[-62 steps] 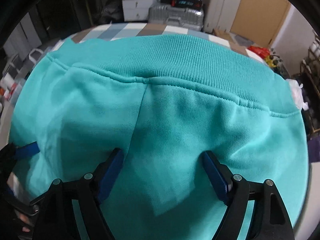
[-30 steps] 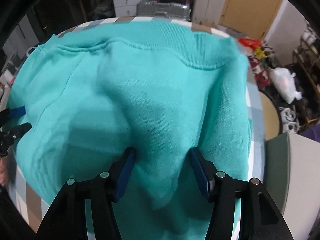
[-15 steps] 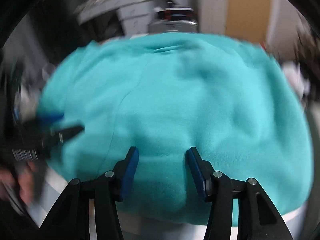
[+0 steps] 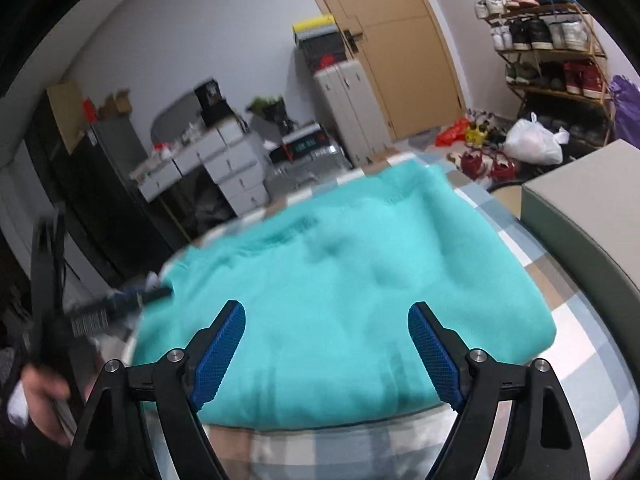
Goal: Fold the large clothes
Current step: 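Smooth the folded hoodie with both open grippers pressing on top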
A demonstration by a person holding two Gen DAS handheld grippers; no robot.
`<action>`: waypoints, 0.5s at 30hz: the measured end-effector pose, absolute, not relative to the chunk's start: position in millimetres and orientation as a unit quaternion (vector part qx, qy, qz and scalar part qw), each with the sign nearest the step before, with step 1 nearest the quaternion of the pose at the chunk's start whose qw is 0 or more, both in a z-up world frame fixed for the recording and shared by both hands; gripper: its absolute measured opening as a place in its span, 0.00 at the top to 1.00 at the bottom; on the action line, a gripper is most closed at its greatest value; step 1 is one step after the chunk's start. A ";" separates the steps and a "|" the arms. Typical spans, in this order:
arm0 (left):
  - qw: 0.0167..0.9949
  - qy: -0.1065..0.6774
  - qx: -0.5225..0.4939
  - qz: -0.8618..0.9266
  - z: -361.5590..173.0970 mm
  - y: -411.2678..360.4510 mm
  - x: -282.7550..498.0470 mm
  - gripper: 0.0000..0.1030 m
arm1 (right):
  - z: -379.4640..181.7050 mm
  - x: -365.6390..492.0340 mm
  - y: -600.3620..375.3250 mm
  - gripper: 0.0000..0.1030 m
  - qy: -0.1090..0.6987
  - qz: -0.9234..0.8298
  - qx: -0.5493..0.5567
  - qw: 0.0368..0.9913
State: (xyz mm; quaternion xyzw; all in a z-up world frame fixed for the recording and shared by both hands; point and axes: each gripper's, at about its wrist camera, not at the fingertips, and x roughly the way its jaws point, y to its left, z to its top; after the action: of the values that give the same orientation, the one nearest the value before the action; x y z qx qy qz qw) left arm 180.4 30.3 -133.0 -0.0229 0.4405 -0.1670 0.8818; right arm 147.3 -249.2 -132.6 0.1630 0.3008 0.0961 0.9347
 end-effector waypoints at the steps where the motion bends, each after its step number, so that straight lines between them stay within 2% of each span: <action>1: 0.872 0.465 -0.018 -0.154 -148.8 25.5 191.0 0.13 | -136.8 149.4 -249.0 0.18 0.309 0.097 0.163 0.932; 3: 0.849 0.504 0.005 -0.156 -182.3 14.8 201.3 0.13 | -140.9 151.4 -250.5 0.18 0.321 0.095 0.165 0.928; 4: 0.856 0.492 0.025 -0.155 -190.0 11.2 198.2 0.12 | -142.8 153.5 -250.2 0.18 0.326 0.094 0.165 0.926; 9: 0.861 0.484 0.035 -0.152 -187.5 8.3 196.1 0.10 | -143.8 147.7 -265.4 0.18 0.335 0.093 0.157 0.924; 15: 0.878 0.458 0.060 -0.129 -164.6 29.8 152.8 0.10 | -143.3 152.1 -278.2 0.18 0.329 0.067 0.130 0.933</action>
State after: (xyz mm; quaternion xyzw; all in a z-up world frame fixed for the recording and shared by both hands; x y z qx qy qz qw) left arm 152.8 29.8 -164.6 0.0605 0.4576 -0.1288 0.8777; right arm 152.1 -278.2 -143.3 0.1304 0.3291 0.0668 0.9329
